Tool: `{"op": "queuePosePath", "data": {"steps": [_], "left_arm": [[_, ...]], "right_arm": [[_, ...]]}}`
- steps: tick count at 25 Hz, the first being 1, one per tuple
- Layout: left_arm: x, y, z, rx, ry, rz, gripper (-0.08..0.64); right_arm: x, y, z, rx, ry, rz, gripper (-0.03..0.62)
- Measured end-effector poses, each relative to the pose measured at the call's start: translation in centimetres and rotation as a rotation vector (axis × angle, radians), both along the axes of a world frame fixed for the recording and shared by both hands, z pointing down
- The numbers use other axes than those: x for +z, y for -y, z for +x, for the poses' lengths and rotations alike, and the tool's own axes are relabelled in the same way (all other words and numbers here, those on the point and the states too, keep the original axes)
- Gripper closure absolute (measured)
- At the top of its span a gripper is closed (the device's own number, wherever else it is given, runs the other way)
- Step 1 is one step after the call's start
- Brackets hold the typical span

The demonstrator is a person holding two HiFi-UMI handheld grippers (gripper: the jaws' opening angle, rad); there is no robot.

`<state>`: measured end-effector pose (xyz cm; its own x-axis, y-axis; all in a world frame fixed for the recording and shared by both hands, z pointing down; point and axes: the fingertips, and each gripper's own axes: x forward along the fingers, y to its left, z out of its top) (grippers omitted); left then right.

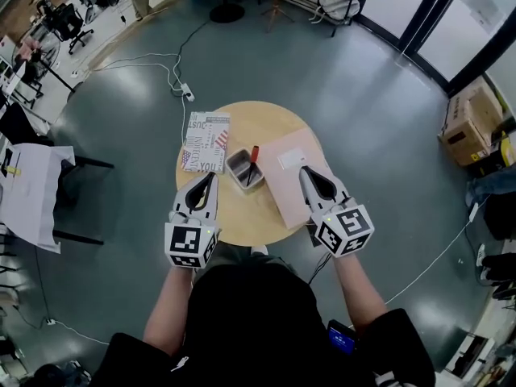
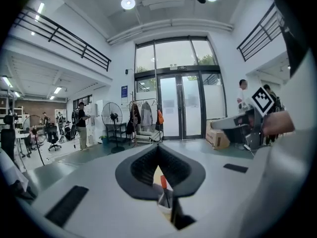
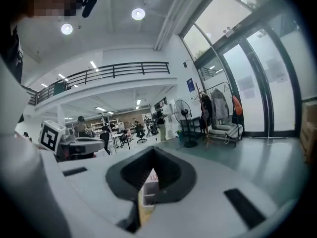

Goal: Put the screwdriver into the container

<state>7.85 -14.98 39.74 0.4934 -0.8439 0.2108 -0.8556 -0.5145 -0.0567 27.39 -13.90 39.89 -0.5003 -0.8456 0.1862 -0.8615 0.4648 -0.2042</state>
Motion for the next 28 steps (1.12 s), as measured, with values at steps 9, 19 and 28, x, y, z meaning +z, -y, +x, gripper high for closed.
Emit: {"op": "queuePosePath", "data": {"steps": [9, 19, 28], "left_arm": [[-0.8, -1.7, 0.8, 0.012, -0.025, 0.016, 0.557], [-0.1, -3.1, -0.9, -0.033, -0.018, 0.001, 0.557], [1.2, -3.3, -1.6, -0.043, -0.028, -0.036, 0.557]], "right_arm": [[-2.0, -2.5, 0.2, -0.001, 0.007, 0.039, 0.591], [-2.3, -3.2, -1.3, -0.034, 0.028, 0.051, 0.591], [-1.0, -3.1, -1.6, -0.018, 0.016, 0.026, 0.591]]}}
